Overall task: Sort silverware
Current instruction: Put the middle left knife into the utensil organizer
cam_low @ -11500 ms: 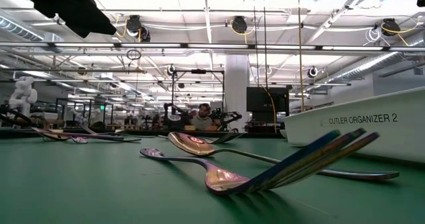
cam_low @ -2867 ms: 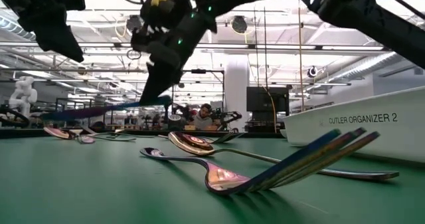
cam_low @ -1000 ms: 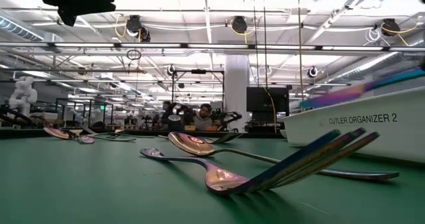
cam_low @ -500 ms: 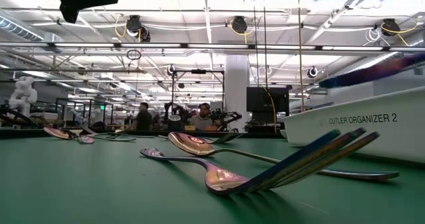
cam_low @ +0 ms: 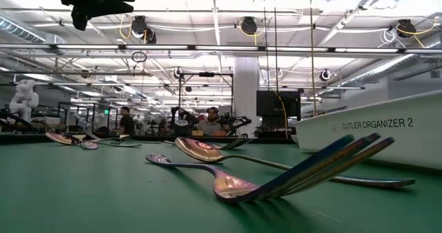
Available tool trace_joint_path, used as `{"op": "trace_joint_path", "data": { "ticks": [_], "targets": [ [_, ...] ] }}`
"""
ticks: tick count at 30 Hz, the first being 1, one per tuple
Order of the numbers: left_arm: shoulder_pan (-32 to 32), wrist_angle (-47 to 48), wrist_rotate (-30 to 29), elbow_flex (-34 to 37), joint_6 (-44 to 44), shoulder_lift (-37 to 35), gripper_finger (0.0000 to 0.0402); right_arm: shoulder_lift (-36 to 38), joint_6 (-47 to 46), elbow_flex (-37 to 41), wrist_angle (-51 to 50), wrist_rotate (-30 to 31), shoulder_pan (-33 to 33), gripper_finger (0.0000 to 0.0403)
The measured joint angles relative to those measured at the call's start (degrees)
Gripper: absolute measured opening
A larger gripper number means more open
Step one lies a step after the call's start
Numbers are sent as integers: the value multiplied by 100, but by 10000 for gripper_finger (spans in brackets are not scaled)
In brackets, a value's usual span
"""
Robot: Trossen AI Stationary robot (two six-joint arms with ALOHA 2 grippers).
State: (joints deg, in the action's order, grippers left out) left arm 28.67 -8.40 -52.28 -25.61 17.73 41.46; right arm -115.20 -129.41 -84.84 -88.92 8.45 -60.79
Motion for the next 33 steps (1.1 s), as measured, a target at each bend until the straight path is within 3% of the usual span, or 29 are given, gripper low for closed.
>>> {"op": "trace_joint_path", "data": {
  "ticks": [14,21,33],
  "targets": [
    [-57,-177,376,0,453,851,125,-196,33,2,1180,57,431,0],
    [-53,-180,691,0,591,878,125,-194,33,2,1592,45,472,0],
    [-53,-182,710,0,422,873,125,-167,53,-33,1978,-463,398,0]
  ]
}}
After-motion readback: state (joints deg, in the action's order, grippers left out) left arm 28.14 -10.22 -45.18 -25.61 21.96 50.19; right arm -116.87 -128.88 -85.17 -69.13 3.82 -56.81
